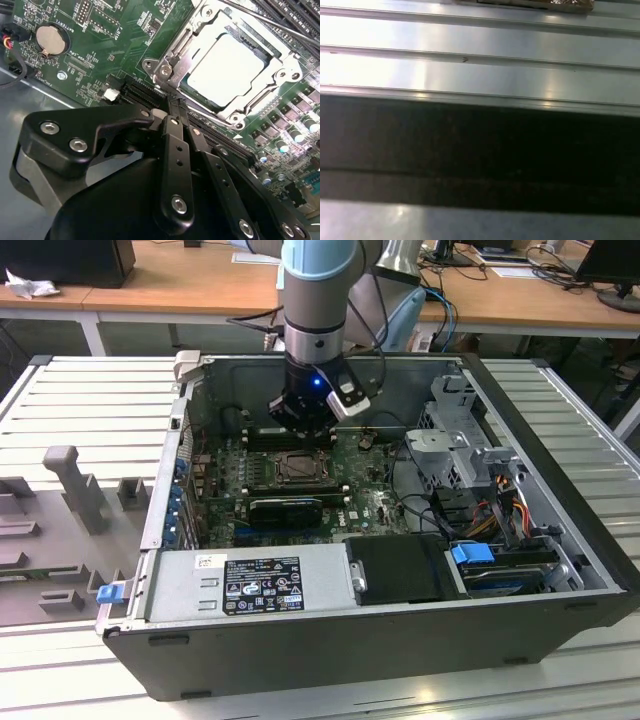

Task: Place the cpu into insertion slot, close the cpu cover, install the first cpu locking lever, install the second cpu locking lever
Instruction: 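Install the first cpu locking lever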

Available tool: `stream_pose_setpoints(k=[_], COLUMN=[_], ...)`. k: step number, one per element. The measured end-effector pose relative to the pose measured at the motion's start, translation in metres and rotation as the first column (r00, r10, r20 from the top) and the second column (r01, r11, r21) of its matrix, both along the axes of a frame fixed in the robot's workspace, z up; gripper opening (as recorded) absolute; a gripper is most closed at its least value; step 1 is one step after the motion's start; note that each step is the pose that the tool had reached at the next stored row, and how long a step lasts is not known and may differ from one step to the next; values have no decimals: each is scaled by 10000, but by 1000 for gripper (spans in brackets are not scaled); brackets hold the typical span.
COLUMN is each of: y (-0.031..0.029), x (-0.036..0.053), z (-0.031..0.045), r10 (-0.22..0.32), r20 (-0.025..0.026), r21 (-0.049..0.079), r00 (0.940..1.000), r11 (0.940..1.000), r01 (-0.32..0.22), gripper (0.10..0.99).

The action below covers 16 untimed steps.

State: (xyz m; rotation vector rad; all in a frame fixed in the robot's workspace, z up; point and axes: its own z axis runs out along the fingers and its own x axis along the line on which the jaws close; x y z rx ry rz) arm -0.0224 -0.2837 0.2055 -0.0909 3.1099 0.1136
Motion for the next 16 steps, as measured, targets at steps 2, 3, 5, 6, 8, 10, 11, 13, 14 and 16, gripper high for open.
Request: stream_pose_setpoints(k=[2,3,5,6,8,10,11,13,14,16], y=[0,-1,0,1,-1,0,0,4,4,4], x=[2,3,4,5,5,5,5,7,7,6], z=[-11,-14,-25,-37,-48,-51,-48,-15,19,52], r10=[1,2,3,2,1,4,4,6,7,5], r20=[-1,-2,0,1,-3,0,2,6,1,1], r21=[-25,-41,-72,-83,-95,-25,-19,-12,-20,-17], r00=[10000,10000,10000,10000,10000,10000,10000,10000,10000,10000], r11=[10000,10000,10000,10000,10000,10000,10000,10000,10000,10000], r01=[-1,-2,-3,-2,-1,-4,-4,-6,-7,-5], gripper=[106,106,106,106,106,106,106,106,106,106])
